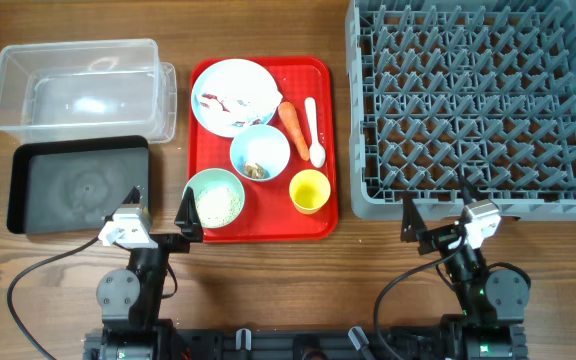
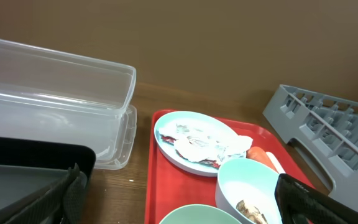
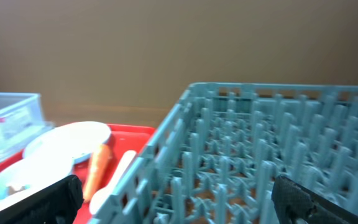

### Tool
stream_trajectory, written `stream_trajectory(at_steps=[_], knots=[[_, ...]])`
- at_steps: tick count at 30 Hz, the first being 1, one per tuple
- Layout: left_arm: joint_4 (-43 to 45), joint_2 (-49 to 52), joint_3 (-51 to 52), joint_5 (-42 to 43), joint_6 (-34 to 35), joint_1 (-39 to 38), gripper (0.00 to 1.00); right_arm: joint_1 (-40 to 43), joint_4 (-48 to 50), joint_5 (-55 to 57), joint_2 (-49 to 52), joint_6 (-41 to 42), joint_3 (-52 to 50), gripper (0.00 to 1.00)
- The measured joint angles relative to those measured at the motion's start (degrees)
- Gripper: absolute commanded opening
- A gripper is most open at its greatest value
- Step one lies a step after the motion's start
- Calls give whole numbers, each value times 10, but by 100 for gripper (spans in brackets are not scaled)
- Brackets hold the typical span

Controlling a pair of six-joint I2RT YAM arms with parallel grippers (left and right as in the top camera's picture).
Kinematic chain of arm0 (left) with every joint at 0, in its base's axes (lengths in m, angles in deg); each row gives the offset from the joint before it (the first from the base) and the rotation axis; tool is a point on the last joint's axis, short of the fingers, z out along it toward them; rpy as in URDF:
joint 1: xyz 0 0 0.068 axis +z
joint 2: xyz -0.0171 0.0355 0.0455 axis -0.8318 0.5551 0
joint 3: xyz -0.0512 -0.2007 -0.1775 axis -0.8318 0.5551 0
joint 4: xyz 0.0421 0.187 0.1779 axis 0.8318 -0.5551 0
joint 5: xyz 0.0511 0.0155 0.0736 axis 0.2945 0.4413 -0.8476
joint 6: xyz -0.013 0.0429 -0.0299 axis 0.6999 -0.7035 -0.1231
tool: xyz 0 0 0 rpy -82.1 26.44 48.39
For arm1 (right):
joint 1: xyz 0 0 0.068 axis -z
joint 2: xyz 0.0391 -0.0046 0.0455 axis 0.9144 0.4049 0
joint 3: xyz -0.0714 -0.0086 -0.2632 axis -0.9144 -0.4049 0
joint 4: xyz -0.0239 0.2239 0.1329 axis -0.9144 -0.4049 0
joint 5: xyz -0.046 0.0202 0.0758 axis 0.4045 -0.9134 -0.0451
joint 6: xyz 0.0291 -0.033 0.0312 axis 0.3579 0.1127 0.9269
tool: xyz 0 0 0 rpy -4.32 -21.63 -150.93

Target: Sort waste into correct bins and load items into the dishwasher rack

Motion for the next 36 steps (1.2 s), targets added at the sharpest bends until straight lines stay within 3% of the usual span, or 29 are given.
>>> stream_trajectory(at_steps=[7,12,14,16,20,21,22,24,29,32,34,36], knots=[[15,1,-9,24,41,0,100,0,-17,-92,2,20,70,100],[-45,76,-194,37,52,0,100,0,-30,-107,107,8,245,100],[-96,162,-290,38,36,0,100,0,-69,-111,189,2,323,100],[-162,274,-409,39,22,0,100,0,-175,-114,267,-19,420,100],[-398,555,-739,38,12,-1,100,0,-399,-96,439,-89,655,100],[-408,596,-773,38,11,-2,100,0,-437,-90,468,-97,690,100],[-488,659,-837,37,10,-7,100,0,-482,-85,503,-106,731,100],[-554,814,-981,36,9,-28,100,-1,-528,-79,567,-115,774,100],[-553,1043,-1036,58,10,-73,100,-1,-564,-64,670,-118,778,100],[-506,1157,-1036,94,22,-78,78,-1,-602,-63,717,-118,778,100],[-474,1204,-1035,108,59,-81,79,-1,-626,-64,756,-118,778,100],[-463,1222,-1035,68,137,-100,90,-1,-644,-64,787,-118,778,100]])
